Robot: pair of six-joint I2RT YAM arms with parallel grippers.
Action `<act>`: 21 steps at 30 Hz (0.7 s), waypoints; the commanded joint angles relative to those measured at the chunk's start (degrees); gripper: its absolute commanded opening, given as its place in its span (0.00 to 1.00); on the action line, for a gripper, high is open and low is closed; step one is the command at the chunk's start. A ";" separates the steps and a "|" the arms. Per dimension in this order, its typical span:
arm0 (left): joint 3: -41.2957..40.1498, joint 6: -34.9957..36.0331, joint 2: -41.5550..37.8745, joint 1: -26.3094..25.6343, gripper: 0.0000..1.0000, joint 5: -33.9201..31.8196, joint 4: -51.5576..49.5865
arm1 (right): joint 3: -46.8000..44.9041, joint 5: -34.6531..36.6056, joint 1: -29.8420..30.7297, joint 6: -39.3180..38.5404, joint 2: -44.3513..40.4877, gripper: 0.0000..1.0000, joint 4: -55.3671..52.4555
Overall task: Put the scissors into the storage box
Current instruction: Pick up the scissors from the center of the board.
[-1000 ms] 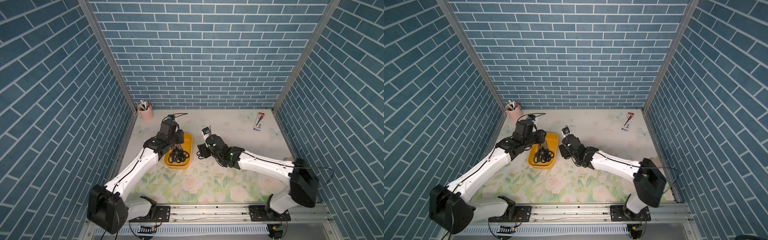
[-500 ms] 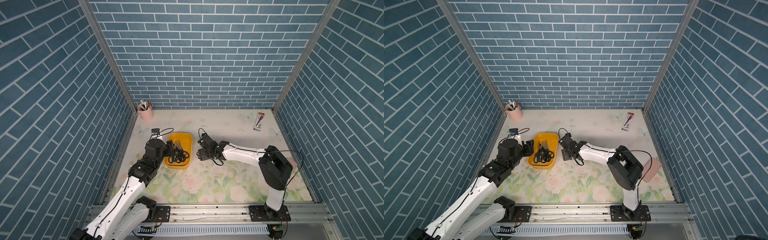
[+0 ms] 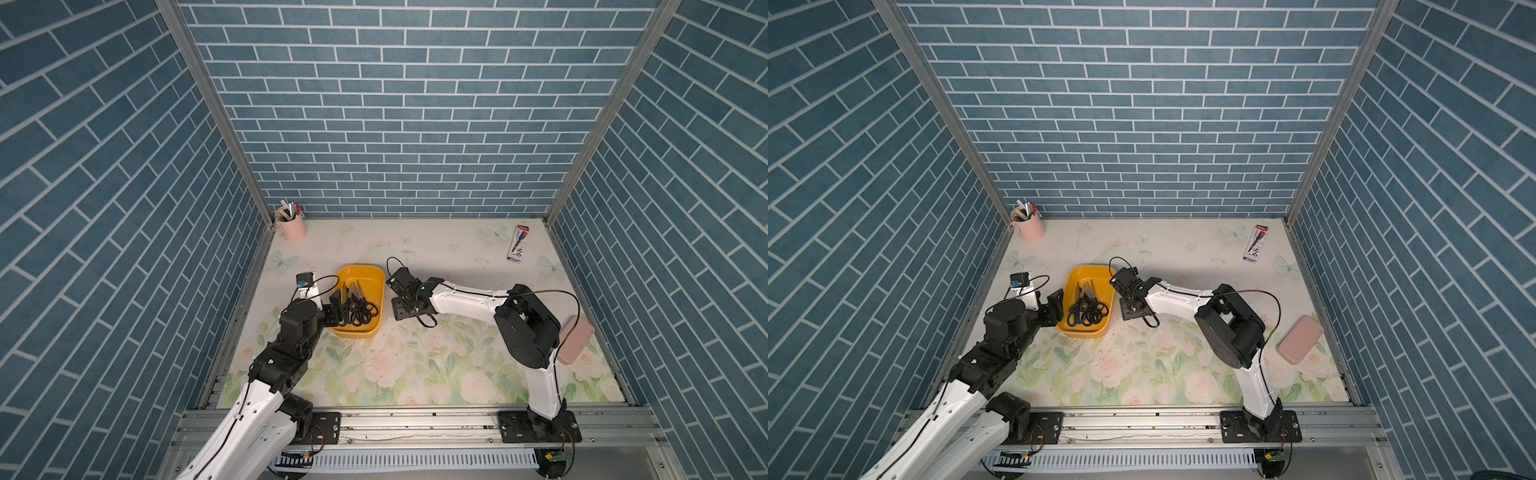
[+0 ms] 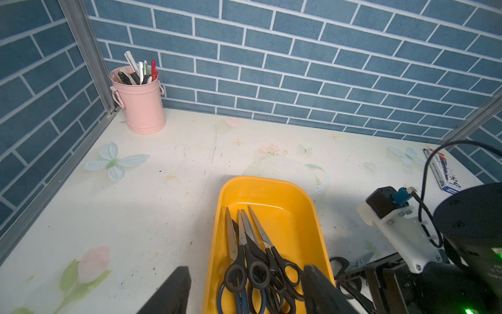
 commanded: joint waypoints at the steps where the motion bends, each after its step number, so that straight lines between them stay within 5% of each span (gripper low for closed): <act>1: 2.06 1.59 2.48 0.36 0.71 0.36 1.27 | -0.37 1.60 -0.32 2.66 0.96 0.63 -3.46; 21: 3.36 1.12 5.41 0.34 0.73 1.33 2.03 | -16.52 5.45 -7.03 0.97 -5.60 0.58 -4.04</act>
